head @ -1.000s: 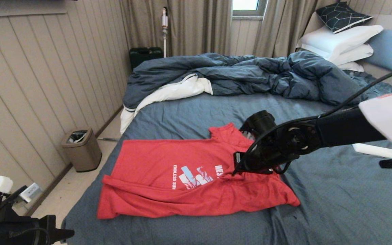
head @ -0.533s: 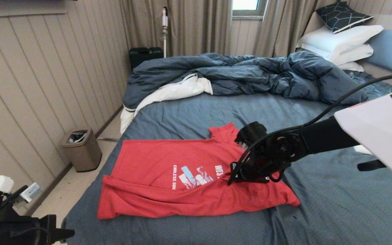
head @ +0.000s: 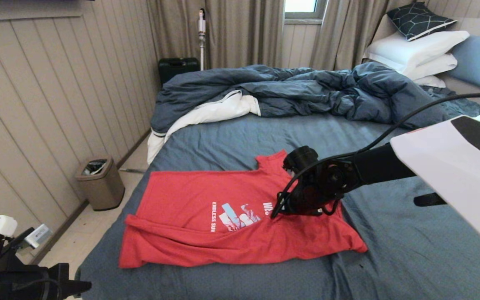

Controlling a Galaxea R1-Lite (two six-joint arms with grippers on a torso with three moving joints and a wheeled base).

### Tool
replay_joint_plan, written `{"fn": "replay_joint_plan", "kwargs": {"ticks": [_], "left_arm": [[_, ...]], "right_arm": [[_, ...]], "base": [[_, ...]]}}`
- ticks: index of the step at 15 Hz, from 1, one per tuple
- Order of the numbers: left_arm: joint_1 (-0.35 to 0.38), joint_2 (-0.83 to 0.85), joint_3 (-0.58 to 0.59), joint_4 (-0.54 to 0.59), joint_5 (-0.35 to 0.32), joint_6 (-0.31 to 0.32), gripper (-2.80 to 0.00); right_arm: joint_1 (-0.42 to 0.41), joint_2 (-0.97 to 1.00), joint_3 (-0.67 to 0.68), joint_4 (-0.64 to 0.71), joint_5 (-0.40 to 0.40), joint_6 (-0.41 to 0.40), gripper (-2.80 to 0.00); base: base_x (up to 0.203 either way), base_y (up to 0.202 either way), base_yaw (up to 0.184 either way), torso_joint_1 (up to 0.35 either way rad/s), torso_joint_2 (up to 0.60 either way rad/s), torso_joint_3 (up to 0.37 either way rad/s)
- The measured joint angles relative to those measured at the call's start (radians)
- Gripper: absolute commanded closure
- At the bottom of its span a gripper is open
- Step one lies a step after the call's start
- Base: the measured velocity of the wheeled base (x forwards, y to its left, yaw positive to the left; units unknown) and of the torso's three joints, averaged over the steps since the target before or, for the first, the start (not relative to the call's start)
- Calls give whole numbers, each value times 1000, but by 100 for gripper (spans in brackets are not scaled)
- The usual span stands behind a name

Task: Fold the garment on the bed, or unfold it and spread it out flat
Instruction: Fold the red T-shirt

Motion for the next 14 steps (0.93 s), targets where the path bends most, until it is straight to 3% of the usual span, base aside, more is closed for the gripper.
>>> {"fn": "replay_joint_plan", "kwargs": {"ticks": [6, 14], "left_arm": [[0, 0, -1, 0, -3, -2, 0], [-2, 2, -4, 0, -6, -1, 0]], "right_arm": [[5, 84, -160, -29, -118, 22, 0], [12, 17, -149, -56, -122, 49, 0]], "base": [[0, 0, 0, 0, 0, 0], [0, 0, 0, 0, 0, 0]]}}
